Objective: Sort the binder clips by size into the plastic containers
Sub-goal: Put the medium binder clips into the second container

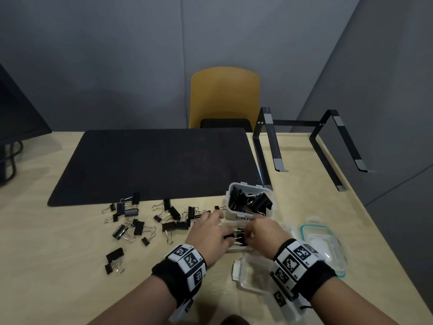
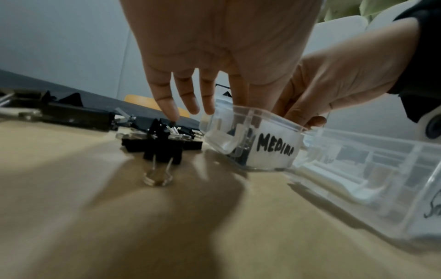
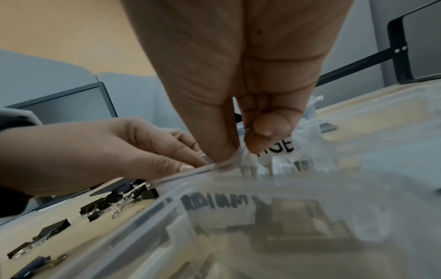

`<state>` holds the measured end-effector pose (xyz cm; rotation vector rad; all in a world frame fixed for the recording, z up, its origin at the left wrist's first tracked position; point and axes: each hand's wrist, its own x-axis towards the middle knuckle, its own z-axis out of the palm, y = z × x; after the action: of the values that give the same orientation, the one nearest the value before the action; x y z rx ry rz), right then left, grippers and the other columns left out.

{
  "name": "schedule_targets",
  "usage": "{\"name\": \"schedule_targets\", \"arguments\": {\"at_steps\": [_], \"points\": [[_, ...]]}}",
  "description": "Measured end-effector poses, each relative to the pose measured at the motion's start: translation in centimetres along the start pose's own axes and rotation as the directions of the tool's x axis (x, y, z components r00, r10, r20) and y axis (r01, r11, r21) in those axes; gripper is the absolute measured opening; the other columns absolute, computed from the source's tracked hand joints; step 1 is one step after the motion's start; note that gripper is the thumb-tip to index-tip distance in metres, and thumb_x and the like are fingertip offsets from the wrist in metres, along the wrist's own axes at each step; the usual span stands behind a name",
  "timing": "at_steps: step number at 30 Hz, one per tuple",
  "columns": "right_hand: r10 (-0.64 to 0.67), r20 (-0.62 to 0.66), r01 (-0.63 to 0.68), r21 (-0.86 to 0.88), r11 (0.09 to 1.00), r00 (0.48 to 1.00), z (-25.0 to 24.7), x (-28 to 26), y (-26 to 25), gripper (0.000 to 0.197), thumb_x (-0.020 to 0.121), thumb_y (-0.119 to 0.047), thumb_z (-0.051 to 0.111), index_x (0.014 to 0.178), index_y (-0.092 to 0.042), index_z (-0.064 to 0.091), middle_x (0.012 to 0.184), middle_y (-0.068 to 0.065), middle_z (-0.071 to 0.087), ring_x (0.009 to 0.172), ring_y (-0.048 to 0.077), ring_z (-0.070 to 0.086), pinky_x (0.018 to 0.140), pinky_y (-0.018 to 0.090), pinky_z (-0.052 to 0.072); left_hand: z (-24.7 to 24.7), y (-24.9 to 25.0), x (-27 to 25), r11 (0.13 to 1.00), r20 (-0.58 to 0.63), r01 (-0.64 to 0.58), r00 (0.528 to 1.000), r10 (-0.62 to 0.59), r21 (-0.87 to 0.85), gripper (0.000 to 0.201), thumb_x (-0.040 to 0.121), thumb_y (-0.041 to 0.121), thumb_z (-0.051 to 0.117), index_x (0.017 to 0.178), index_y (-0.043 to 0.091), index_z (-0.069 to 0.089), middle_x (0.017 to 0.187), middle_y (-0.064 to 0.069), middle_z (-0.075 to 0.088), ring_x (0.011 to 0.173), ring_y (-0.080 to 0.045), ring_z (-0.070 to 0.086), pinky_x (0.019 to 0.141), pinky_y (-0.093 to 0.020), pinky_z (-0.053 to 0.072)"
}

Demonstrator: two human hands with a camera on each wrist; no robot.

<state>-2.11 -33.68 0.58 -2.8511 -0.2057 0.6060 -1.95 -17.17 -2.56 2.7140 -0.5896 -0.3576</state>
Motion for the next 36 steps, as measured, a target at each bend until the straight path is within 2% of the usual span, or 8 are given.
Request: {"name": "schedule_targets", "arguments": {"at_steps": [3,9,15,18,22,26,32,36], "points": [[-0.004,0.012,0.004,-0.012,1.000,1.000,-0.1,-0.1,-0.1,0.021,0.087,-0.018,0.054,0.098,-0.016,0.071,0.106,0.005,0.060,0.095,0.021,0.061,0.081,0.026,0.047,-0.2,0.0,0.2,0.999,-0.013,0.020,1.000,-0.019,0.045,0.038,0.091,0.050,0.046,0.125,0.035,0.056,0.139,0.004,0.037,0.124,-0.018,0.032,0.106,-0.037,0.034],[-0.039,-0.060,0.040,0.019,0.999,0.997,-0.8,-0.2,-0.9,0.021,0.088,-0.026,0.055,0.103,-0.016,0.066,0.104,0.003,0.060,0.096,0.020,0.060,0.076,0.024,0.042,-1.2,-1.0,-1.0,0.990,-0.114,0.017,0.993,-0.033,-0.139,0.032,0.091,0.045,0.049,0.118,0.030,0.057,0.130,0.012,0.040,0.120,-0.008,0.035,0.105,-0.029,0.033],[-0.152,-0.077,0.160,0.122,0.980,0.985,-1.1,0.8,-4.0,0.021,0.089,-0.025,0.056,0.104,-0.016,0.066,0.094,0.000,0.057,0.085,0.012,0.049,0.074,0.022,0.040,-2.1,-4.5,-3.2,0.964,-0.201,0.188,0.953,-0.226,-0.191,0.032,0.094,0.029,0.048,0.125,0.031,0.052,0.126,0.015,0.046,0.119,-0.005,0.039,0.104,-0.023,0.033],[-0.181,-0.047,0.185,0.139,0.973,0.982,-0.9,1.6,-5.8,0.019,0.089,-0.023,0.055,0.101,-0.016,0.066,0.101,0.002,0.063,0.085,0.012,0.051,0.076,0.024,0.043,-2.2,-6.5,-3.9,0.936,-0.185,0.299,0.925,-0.333,-0.188,0.035,0.092,0.022,0.049,0.126,0.028,0.050,0.126,0.013,0.048,0.117,-0.006,0.042,0.101,-0.023,0.036],[-0.158,-0.002,0.156,0.138,0.978,0.988,0.0,3.2,-7.7,0.018,0.086,-0.020,0.055,0.100,-0.017,0.066,0.104,0.003,0.065,0.095,0.019,0.059,0.082,0.031,0.051,-2.1,-8.4,-4.1,0.894,-0.116,0.411,0.893,-0.434,-0.179,0.040,0.090,0.029,0.055,0.129,0.026,0.047,0.127,0.006,0.049,0.115,-0.012,0.046,0.096,-0.027,0.042],[-0.105,0.004,0.103,0.115,0.988,0.995,0.7,4.9,-9.1,0.024,0.085,-0.019,0.054,0.107,-0.017,0.063,0.110,0.005,0.062,0.100,0.024,0.060,0.086,0.035,0.052,-1.9,-9.3,-3.8,0.893,-0.063,0.423,0.898,-0.436,-0.152,0.042,0.089,0.027,0.057,0.131,0.023,0.048,0.129,0.001,0.047,0.112,-0.015,0.050,0.091,-0.026,0.044],[-0.071,0.001,0.071,0.080,0.994,0.997,0.5,7.4,-10.3,0.036,0.088,-0.010,0.051,0.124,-0.010,0.054,0.124,0.012,0.054,0.114,0.027,0.054,0.092,0.034,0.047,-2.0,-9.8,-3.2,0.889,-0.048,0.435,0.894,-0.445,-0.144,0.030,0.087,0.019,0.056,0.117,0.019,0.054,0.119,-0.003,0.052,0.099,-0.020,0.056,0.077,-0.025,0.043],[-0.056,0.039,0.053,0.059,0.997,0.998,1.0,8.6,-11.0,0.042,0.087,-0.004,0.051,0.128,-0.010,0.048,0.128,0.013,0.050,0.116,0.030,0.052,0.094,0.036,0.048,-2.6,-9.9,-3.1,0.875,-0.088,0.439,0.882,-0.463,-0.201,0.022,0.085,0.024,0.060,0.107,0.021,0.056,0.105,0.000,0.062,0.093,-0.018,0.058,0.072,-0.026,0.041]]}}
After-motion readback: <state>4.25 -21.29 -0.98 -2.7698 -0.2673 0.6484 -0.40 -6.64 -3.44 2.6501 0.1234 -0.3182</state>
